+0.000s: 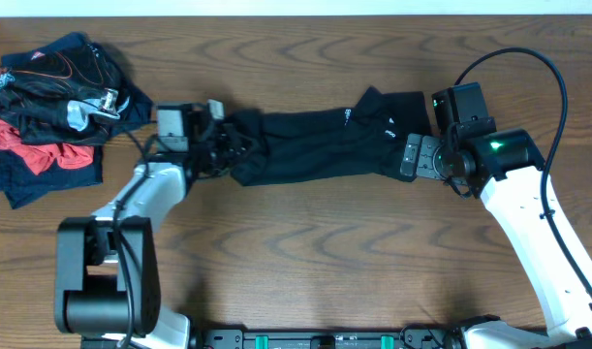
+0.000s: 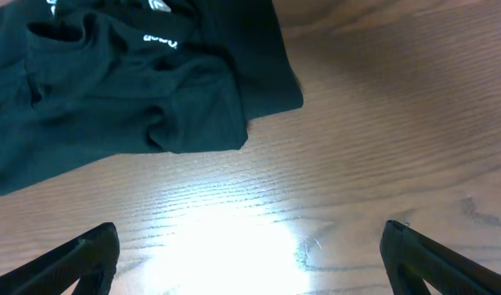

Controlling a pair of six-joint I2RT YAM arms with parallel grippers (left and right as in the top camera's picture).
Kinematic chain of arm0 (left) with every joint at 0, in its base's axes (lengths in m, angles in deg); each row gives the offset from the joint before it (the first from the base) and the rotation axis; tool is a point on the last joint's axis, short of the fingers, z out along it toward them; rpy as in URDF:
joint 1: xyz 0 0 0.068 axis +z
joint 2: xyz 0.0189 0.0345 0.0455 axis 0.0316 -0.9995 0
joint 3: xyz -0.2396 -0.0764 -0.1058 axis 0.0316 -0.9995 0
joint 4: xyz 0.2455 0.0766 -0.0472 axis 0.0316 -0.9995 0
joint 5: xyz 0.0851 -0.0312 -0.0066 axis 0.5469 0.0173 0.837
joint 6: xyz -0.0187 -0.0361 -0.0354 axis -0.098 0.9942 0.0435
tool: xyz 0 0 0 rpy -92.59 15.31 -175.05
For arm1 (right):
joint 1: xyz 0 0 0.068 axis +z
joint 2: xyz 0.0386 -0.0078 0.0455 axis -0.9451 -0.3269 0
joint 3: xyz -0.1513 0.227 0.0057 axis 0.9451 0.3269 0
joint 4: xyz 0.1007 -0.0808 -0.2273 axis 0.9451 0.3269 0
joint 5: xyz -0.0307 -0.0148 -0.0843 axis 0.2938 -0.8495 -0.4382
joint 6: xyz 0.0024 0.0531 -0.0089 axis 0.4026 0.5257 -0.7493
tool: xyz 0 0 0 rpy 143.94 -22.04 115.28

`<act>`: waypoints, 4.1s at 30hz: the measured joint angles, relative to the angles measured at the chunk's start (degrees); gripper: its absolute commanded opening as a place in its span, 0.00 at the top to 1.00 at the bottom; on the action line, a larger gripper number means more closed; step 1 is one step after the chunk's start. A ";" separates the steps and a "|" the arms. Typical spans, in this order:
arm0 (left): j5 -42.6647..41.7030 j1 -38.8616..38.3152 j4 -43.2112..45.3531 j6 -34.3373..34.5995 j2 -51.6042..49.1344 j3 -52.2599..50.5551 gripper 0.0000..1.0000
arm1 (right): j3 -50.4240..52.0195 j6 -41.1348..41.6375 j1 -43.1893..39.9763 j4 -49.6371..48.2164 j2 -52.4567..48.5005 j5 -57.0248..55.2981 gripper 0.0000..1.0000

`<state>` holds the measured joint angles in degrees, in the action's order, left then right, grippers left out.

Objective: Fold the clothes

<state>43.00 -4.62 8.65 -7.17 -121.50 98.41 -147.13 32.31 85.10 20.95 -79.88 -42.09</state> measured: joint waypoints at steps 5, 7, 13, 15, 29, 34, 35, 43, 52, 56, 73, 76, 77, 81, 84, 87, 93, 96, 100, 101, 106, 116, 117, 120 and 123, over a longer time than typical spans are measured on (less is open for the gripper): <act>3.30 -5.77 -0.09 -0.17 0.00 0.33 0.94 | 0.00 -0.50 0.00 0.09 0.00 0.00 0.01; 4.39 -7.65 -0.11 -0.15 0.00 0.79 0.94 | 0.00 -0.79 0.00 0.42 0.00 0.00 0.01; 8.44 -12.83 -0.22 -0.13 0.00 3.04 0.94 | -0.02 -1.79 0.00 0.90 0.00 0.02 0.01; 9.97 -14.45 -0.22 0.04 0.00 3.93 0.94 | 0.00 -2.03 0.00 0.92 0.02 0.00 0.01; 17.88 -22.58 1.31 0.37 0.00 6.27 0.94 | 0.00 -2.49 0.00 1.46 0.02 0.02 0.01; 18.88 -25.57 5.60 1.03 -0.02 6.36 0.92 | -0.02 -2.49 0.00 1.62 0.02 0.07 0.01; 18.93 -26.10 6.56 1.33 -0.02 6.38 0.91 | -0.02 -2.49 -0.02 1.66 0.02 0.11 0.01; 19.30 -29.81 12.90 3.30 -2.51 6.86 0.53 | -0.02 -2.51 0.00 3.26 0.02 1.14 0.01; 19.50 -32.65 18.58 5.07 -7.50 6.97 0.02 | -0.07 -2.54 -0.02 5.05 0.07 1.29 0.01; 19.52 -31.71 17.97 5.25 -7.54 7.02 0.02 | -0.07 -2.56 -0.02 4.83 0.92 1.31 0.01; 21.44 -22.08 10.01 4.31 -7.54 7.06 0.02 | -0.09 -2.40 -0.74 6.40 5.49 4.28 0.01; 21.40 -21.64 10.01 4.09 -7.54 7.06 0.02 | -0.11 -2.40 -3.02 6.45 3.76 5.14 0.01; 21.38 -21.64 9.99 3.89 -7.52 7.06 0.02 | -0.15 -2.45 -4.31 6.34 2.60 5.51 0.01; 21.00 -21.40 7.15 1.68 -6.45 7.06 0.02 | -0.15 -3.58 -9.11 4.96 -4.02 7.82 0.01; 20.63 -20.17 2.93 -0.09 -4.15 7.08 0.02 | -0.15 -5.64 -11.61 3.43 -9.01 10.86 0.01; 20.55 -16.96 -2.82 -2.08 -0.66 7.13 0.02 | -0.15 -8.98 -12.68 0.13 -13.46 13.97 0.01; 20.79 -9.60 -11.85 -5.18 3.58 7.23 0.02 | -0.17 -14.16 -12.87 -6.56 -20.63 17.79 0.01; 20.85 -7.74 -14.67 -7.10 4.42 7.23 0.02 | -0.22 -15.21 -13.77 -8.57 -25.03 19.02 0.01; 20.81 -7.32 -15.96 -9.27 5.86 7.23 0.02 | -1.53 -16.09 -17.09 -8.74 -30.62 20.28 0.01; 20.79 -7.34 -16.15 -9.64 6.27 7.23 0.02 | -2.91 -16.81 -18.53 -7.89 -31.50 21.35 0.01; 20.79 -7.37 -16.57 -10.56 6.91 7.23 0.02 | -7.89 -20.63 -25.11 -8.74 -34.77 25.92 0.01; 20.79 -7.37 -16.79 -10.73 6.91 7.23 0.02 | -11.61 -25.16 -24.74 -11.43 -37.55 30.73 0.01; 20.79 -7.37 -16.76 -10.73 6.91 7.23 0.02 | -11.72 -25.33 -24.22 -12.37 -37.79 31.08 0.01; 20.79 -7.37 -17.62 -10.73 6.91 7.23 0.02 | -12.79 -25.88 -22.40 -15.06 -39.04 32.41 0.01; 20.79 -7.37 -18.60 -10.73 6.91 7.23 0.02 | -14.14 -26.21 -20.46 -17.46 -40.52 34.60 0.01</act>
<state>63.79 -11.98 -9.95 -17.90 -114.59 105.64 -161.27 6.11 64.64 3.49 -120.40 -7.49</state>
